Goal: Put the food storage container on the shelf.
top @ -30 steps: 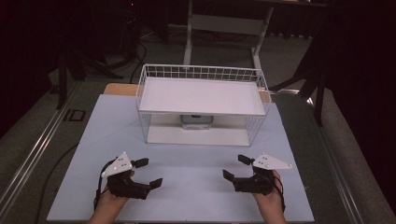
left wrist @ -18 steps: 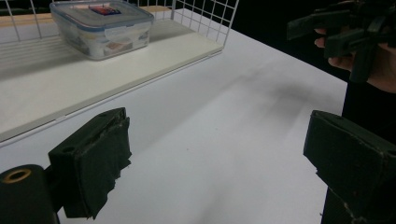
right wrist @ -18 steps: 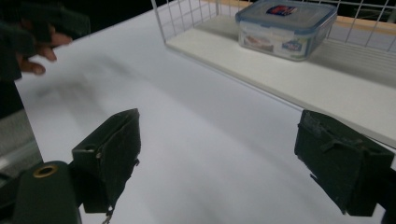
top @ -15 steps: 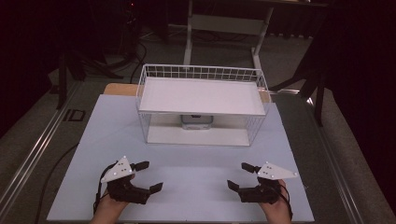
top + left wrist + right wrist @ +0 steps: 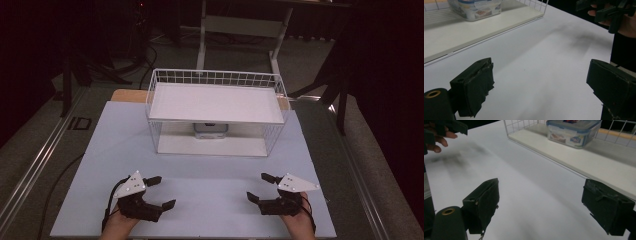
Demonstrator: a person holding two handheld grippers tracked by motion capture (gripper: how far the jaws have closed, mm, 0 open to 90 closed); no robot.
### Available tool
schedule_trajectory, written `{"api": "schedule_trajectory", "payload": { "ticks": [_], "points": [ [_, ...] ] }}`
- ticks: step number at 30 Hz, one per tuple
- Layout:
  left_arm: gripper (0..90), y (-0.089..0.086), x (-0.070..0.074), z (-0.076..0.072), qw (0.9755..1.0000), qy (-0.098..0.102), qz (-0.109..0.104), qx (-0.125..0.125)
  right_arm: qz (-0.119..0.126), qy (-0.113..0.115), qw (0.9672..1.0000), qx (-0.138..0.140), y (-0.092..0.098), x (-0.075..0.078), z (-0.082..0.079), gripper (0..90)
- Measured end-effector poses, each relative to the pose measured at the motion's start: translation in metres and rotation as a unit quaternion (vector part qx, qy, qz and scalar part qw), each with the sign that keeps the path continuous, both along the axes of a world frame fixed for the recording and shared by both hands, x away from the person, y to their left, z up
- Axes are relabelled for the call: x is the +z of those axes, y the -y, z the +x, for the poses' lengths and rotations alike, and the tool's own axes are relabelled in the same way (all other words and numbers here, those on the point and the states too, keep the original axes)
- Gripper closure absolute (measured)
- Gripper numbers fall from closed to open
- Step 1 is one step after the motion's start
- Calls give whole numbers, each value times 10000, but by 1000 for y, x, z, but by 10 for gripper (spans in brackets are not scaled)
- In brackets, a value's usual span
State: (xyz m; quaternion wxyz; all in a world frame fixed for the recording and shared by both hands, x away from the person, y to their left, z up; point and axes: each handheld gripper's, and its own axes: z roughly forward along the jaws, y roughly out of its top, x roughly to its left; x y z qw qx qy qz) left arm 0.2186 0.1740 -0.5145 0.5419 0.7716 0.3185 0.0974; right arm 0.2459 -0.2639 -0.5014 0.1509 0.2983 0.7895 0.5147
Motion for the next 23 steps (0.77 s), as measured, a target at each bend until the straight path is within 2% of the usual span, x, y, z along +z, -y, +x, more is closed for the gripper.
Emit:
{"api": "schedule_trajectory", "payload": {
  "ticks": [2, 3, 5, 8, 14, 17, 19, 23],
  "points": [
    [82, 0, 0, 0, 10000, 15, 6, 18, 8, -15, 10000, 7, 0, 0, 0, 144],
    [82, 0, 0, 0, 9998, 158, 54, 97, 6, -17, 10000, 4, 0, 0, 1, 144],
    [82, 1, 1, 0, 9995, 278, 31, 136, 68, 73, 9999, 16, 2, 2, 2, 145],
    [82, 0, 1, 0, 9996, 255, -83, 70, 30, 155, 9998, 84, 3, 1, 4, 145],
    [82, 1, -1, 1, 9997, 165, -184, -74, -24, 15, 9997, 246, -2, -8, 7, 145],
    [82, 1, -1, 1, 9997, 161, -190, -79, 3, -57, 9995, 301, -5, -9, 8, 144],
    [82, 1, -2, 2, 9998, 167, -107, -35, 1, -76, 9994, 325, -6, -10, 9, 144],
    [82, 0, -4, 3, 9999, 151, -67, 18, -34, -60, 9995, 316, -8, -11, 9, 144]
  ]
}}
